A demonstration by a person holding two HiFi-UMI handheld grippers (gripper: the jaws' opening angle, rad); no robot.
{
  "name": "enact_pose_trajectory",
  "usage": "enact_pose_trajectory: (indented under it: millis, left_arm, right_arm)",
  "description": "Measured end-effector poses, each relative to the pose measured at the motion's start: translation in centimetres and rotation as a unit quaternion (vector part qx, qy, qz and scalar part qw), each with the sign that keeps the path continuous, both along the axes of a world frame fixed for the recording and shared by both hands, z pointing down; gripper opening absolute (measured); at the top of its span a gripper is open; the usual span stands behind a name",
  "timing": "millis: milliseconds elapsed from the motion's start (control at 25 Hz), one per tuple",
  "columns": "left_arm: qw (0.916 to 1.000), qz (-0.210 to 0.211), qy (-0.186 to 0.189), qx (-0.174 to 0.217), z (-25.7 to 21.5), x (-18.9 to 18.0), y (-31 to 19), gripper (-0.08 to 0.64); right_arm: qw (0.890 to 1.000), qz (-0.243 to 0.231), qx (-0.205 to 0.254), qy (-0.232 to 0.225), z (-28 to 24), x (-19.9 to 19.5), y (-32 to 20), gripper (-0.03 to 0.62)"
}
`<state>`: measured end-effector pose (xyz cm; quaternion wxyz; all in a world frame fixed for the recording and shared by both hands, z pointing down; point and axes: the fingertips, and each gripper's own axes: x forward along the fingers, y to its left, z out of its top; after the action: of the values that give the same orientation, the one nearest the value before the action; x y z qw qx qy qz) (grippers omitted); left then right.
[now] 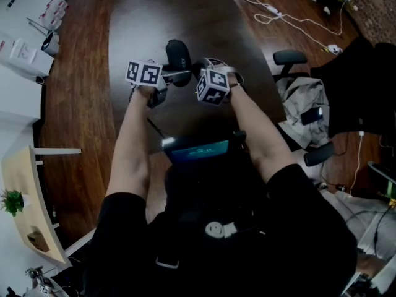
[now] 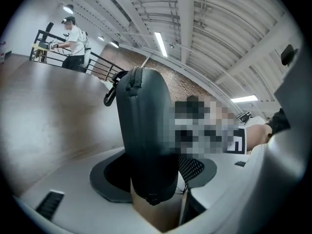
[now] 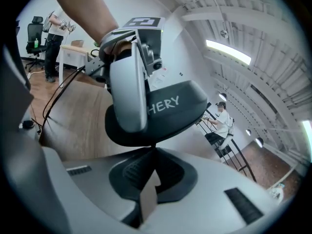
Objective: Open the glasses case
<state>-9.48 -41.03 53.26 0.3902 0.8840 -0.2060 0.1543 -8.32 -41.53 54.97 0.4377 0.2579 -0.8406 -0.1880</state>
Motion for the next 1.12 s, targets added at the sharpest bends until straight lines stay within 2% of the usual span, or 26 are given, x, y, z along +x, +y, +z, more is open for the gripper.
enact_pose_trajectory:
  millis: [280, 400, 480, 560, 640, 720, 760, 840, 960, 1000, 1040, 1120]
  left_arm:
    - [0.9946, 0.081, -0.058, -0.03, 2.5, 0.9, 2.8, 0.276]
    - [0.9946, 0.081, -0.051, -0.04, 2.8, 1.3, 3.2, 0.276]
    - [0.9958, 0.072, -0.045, -0.035, 2.6, 1.1, 2.8, 0.276]
    - [0.9983, 0.048, -0.017, -0.027, 1.9, 1.0, 2.0, 0.282]
    - [0.9998, -0.001, 0.019, -0.003, 0.9, 0.5, 0.6, 0.286]
    - [0.9956, -0.061, 0.068, 0.024, -0.4, -0.3, -1.0, 0.303]
    - [0.9908, -0.087, 0.099, 0.03, -1.3, -0.6, -1.6, 0.307]
    - [0.9781, -0.126, 0.16, 0.043, -3.4, -0.9, -2.6, 0.311]
    - [0.9537, -0.193, 0.22, 0.069, -5.7, -2.1, -4.4, 0.313]
    - [0.9424, -0.224, 0.236, 0.078, -6.4, -2.9, -5.1, 0.311]
    - [0.9292, -0.257, 0.251, 0.087, -7.0, -3.8, -5.7, 0.312]
    - [0.9031, -0.319, 0.267, 0.108, -8.0, -5.7, -6.8, 0.311]
  right_arm:
    - [0.998, 0.046, 0.019, -0.028, -2.8, 1.4, -2.6, 0.008]
    - [0.998, 0.044, 0.03, -0.023, -3.4, 1.6, -3.1, 0.008]
    - [0.997, 0.054, 0.032, -0.037, -3.8, 1.4, -3.3, 0.008]
    - [0.994, 0.083, 0.027, -0.064, -4.3, 1.5, -3.9, 0.008]
    - [0.988, 0.122, 0.022, -0.096, -5.1, 2.1, -4.9, 0.008]
    - [0.977, 0.164, 0.02, -0.135, -6.0, 2.9, -5.9, 0.008]
    - [0.969, 0.188, 0.016, -0.158, -6.3, 3.5, -6.3, 0.008]
    - [0.947, 0.241, -0.01, -0.21, -6.4, 4.7, -6.8, 0.008]
    - [0.912, 0.3, -0.058, -0.273, -6.0, 5.6, -6.6, 0.008]
    - [0.908, 0.304, -0.069, -0.28, -5.8, 5.5, -6.2, 0.008]
    - [0.911, 0.297, -0.075, -0.275, -5.3, 5.1, -5.7, 0.008]
    - [0.929, 0.268, -0.077, -0.242, -3.9, 4.2, -4.6, 0.008]
